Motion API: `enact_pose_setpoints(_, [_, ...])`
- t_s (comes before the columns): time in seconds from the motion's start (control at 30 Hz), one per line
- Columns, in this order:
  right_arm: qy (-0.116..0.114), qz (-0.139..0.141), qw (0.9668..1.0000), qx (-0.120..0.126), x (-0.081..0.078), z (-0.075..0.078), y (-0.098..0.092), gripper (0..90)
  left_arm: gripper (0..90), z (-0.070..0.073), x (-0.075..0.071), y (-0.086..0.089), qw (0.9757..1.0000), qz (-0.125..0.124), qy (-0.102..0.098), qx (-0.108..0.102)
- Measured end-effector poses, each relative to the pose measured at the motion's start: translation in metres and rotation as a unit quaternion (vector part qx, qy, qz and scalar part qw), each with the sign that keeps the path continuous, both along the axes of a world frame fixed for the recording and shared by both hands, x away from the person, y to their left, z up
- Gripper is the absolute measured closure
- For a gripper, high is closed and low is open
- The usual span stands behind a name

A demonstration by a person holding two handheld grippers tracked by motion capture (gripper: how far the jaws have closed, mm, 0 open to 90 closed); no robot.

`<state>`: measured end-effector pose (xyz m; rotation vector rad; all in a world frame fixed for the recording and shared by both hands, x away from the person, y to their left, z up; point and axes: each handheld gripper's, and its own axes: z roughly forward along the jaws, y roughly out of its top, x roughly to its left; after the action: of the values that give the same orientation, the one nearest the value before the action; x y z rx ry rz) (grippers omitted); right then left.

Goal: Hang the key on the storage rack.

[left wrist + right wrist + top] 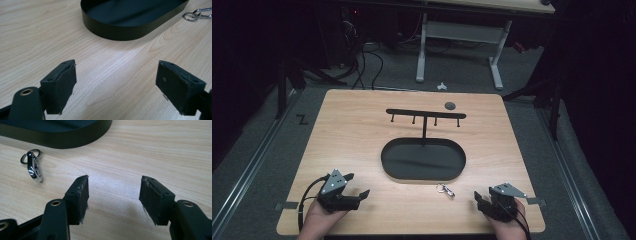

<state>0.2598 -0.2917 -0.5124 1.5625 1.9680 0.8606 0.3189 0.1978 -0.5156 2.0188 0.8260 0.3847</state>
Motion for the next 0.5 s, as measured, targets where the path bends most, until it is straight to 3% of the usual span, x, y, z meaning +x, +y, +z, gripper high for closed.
enact_pose_setpoints(0.5, [0.007, -0.004, 1.0, 0.004, -0.0019, -0.0022, -0.0012, 40.6, 17.2, -0.001, 0.0014, -0.006, 0.9999, -0.015, 0.003, 0.004])
